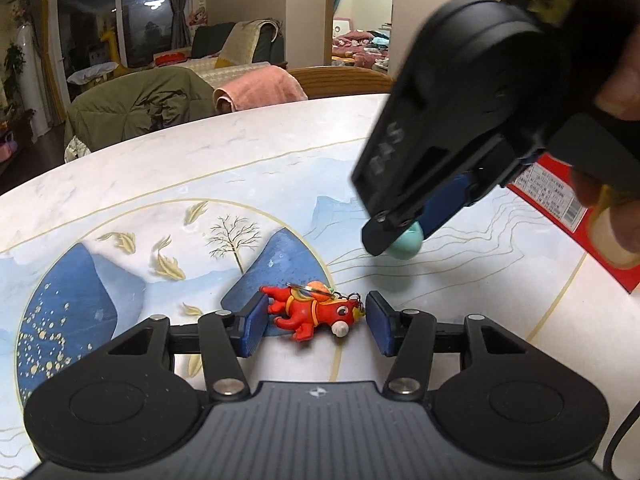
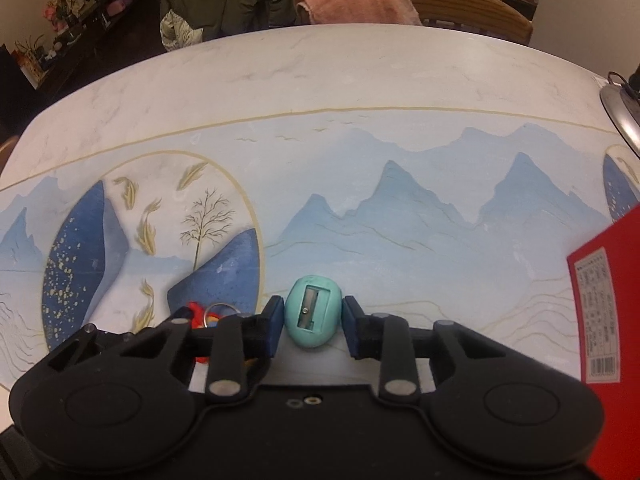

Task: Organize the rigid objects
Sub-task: 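Grasp the red dragon figurine with the left tool while the right tool grasps the teal sharpener, then carry the figurine and sharpener with both tools into the shoebox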

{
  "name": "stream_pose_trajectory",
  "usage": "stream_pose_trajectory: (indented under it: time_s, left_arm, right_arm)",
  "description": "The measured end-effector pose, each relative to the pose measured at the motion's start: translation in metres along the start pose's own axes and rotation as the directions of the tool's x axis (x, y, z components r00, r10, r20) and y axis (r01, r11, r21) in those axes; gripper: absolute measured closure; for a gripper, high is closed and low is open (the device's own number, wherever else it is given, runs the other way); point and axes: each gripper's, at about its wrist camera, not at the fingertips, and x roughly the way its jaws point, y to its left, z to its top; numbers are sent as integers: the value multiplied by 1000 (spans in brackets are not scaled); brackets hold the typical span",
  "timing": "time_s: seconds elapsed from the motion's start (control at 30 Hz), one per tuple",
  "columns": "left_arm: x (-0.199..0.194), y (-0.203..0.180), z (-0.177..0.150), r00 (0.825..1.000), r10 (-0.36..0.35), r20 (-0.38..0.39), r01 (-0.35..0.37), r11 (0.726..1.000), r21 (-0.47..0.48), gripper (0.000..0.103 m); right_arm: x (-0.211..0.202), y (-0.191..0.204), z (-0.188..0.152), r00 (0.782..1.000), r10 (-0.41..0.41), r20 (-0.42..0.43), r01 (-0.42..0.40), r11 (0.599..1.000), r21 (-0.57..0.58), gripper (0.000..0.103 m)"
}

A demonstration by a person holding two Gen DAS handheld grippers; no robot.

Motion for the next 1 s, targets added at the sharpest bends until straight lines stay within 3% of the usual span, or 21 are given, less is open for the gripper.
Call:
stream_pose_trajectory:
  time_s: [0.53,1.0]
  left_arm:
    - [-47,1,17,998,-34,55,39,995,-95,51]
    - [-116,-31,47,985,-94,142,108,989,-97,51]
  right_arm:
    - [-72,-12,-32,993,104,48,-103,994,-24,73]
    - [-137,-33,-66,989,130,71,-123,988,-97,73]
